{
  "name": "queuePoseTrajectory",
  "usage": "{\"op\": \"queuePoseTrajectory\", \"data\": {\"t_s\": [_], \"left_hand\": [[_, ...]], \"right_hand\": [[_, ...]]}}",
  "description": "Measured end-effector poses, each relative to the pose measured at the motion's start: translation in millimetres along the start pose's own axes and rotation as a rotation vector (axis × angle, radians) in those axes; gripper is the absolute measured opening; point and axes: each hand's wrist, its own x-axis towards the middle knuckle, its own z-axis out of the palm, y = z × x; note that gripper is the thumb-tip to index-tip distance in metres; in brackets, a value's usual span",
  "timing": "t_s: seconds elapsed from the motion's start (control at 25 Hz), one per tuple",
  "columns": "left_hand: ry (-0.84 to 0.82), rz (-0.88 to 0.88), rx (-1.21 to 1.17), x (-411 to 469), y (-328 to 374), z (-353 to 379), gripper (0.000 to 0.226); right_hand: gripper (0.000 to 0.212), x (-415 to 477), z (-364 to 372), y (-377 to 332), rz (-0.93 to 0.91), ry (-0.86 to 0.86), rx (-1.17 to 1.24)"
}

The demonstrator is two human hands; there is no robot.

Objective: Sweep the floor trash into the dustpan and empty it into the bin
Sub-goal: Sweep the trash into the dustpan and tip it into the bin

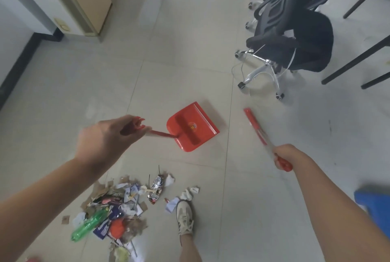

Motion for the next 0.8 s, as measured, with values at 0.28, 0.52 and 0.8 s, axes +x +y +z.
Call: {"op": "queuePoseTrajectory", "data": {"t_s": [0.28,0.52,0.8], "left_hand": [[0.018,-0.203,0.084,-27.3,-71.1,-24.8,0.049],[0.039,-0.231,0.117,-99.5,-157.9,-64.7,0.049],[0.089,-0.259,0.094,-199.5,-245.6,-121.9,0.046]], "right_hand": [[0.022,-62.8,75.6,53.4,-0.045,-0.128,-0.316],[0.017,-160.4,155.4,116.1,-0.041,-0.247,-0.337],[0.022,-266.3,268.2,148.2,0.069,-0.330,-0.253]]}}
